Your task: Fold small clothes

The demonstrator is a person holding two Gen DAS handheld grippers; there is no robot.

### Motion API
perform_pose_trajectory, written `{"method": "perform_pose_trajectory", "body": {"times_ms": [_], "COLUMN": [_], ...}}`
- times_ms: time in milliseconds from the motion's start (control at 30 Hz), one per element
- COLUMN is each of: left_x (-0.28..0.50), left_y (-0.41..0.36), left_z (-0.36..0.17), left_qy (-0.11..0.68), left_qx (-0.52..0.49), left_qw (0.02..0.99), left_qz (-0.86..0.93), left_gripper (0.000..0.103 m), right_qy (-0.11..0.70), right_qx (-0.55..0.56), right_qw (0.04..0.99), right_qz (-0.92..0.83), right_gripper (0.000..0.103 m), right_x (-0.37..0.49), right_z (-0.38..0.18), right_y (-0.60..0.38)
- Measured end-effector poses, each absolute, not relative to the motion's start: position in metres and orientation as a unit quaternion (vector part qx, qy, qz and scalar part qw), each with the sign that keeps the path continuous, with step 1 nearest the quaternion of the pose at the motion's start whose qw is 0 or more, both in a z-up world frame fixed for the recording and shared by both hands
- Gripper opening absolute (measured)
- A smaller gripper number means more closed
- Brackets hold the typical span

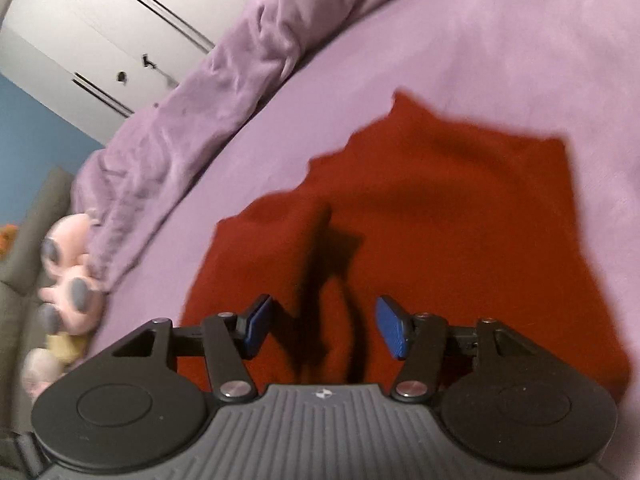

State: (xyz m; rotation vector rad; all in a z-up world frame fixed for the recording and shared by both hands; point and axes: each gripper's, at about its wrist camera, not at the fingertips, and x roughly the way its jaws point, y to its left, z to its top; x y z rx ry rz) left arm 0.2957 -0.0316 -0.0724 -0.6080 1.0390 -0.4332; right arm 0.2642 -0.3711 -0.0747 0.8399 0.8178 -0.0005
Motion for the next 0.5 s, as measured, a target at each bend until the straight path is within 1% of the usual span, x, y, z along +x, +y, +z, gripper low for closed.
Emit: {"method": "perform_pose_trajectory", "body": {"times_ms": [67,133,167,200,233,300,367,433,500], "left_x": [0.294,0.289,0.287,0.284,0.282,0.278,0.275,0.272,0.27], "left_y": [-0.031,-0.028,-0.027,-0.025,-0.022,-0.017,-0.015,-0.014,-0.018], "left_z": [-0.07,-0.066,-0.065,-0.064,-0.063,-0.061,-0.058,-0.053,-0.048], "left_qy": [0.487,0.485,0.483,0.483,0.483,0.484,0.485,0.484,0.484], "left_qx": [-0.281,-0.283,-0.285,-0.29,-0.297,-0.309,-0.316,-0.321,-0.32], "left_qw": [0.803,0.804,0.805,0.804,0.803,0.799,0.796,0.793,0.792], "left_qz": [-0.2,-0.196,-0.194,-0.19,-0.186,-0.18,-0.177,-0.183,-0.192], "left_gripper": [0.055,0.055,0.055,0.055,0.055,0.055,0.055,0.055,0.058], "right_qy": [0.377,0.373,0.371,0.367,0.367,0.36,0.333,0.308,0.284], "right_qx": [0.427,0.414,0.388,0.354,0.316,0.242,0.181,0.146,0.119], "right_qw": [0.821,0.83,0.843,0.86,0.875,0.901,0.925,0.94,0.951], "right_qz": [0.025,0.03,0.03,0.028,0.024,0.016,0.01,-0.001,-0.013], "right_gripper": [0.057,0.055,0.048,0.025,0.012,0.012,0.011,0.011,0.011], "right_x": [0.273,0.283,0.288,0.29,0.293,0.293,0.284,0.273,0.26], "right_z": [-0.079,-0.076,-0.071,-0.065,-0.059,-0.046,-0.029,-0.012,0.003], "right_y": [-0.366,-0.354,-0.345,-0.335,-0.325,-0.309,-0.304,-0.308,-0.319]}}
